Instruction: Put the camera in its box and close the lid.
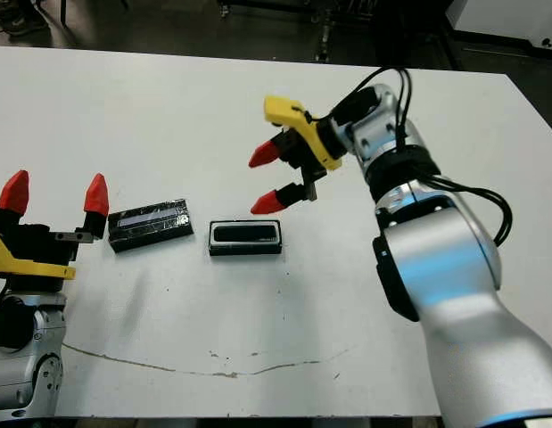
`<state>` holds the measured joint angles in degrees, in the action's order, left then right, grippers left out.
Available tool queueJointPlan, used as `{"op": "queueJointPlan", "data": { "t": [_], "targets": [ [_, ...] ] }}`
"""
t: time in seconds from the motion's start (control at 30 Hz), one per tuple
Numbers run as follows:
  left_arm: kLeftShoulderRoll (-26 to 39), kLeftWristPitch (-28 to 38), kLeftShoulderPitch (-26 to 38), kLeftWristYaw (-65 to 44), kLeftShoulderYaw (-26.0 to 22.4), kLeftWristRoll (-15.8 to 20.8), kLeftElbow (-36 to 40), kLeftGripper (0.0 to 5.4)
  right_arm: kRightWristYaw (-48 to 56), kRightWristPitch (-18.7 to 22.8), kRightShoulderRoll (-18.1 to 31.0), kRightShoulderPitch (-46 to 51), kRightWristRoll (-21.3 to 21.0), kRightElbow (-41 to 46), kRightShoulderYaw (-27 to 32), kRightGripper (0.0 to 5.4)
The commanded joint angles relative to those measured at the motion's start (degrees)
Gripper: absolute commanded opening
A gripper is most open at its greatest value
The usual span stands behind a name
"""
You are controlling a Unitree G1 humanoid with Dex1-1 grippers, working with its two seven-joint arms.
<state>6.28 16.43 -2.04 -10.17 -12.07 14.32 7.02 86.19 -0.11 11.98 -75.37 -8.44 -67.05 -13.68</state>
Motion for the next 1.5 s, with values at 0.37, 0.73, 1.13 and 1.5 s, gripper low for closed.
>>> {"op": "queueJointPlan", "data": {
  "t": [0.37, 0.73, 1.13, 1.5],
  "targets": [
    [-0.2, -0.5, -0.2, -0.1, 0.0, 0.6, -0.1, 5.40, -32.1, 4.7, 3.6, 20.2, 1.0, 38.3, 4.4, 3.89],
    [0.1, -0.2, 0.1, -0.1, 0.3, 0.1, -0.2, 5.40, -43.6, -13.2, 7.8, 38.3, -3.1, 55.6, 0.9, 2.00],
    [-0.2, -0.6, 0.0, -0.2, 0.1, 0.8, 0.0, 5.40, -44.5, -14.9, 9.1, 44.2, -3.5, 59.2, -2.2, 0.01],
    [0.0, 0.0, -0.1, -0.3, 0.2, 0.4, -0.4, 5.40, -45.3, -12.3, 9.1, 45.5, -6.5, 58.7, -5.0, 0.01]
  ]
}}
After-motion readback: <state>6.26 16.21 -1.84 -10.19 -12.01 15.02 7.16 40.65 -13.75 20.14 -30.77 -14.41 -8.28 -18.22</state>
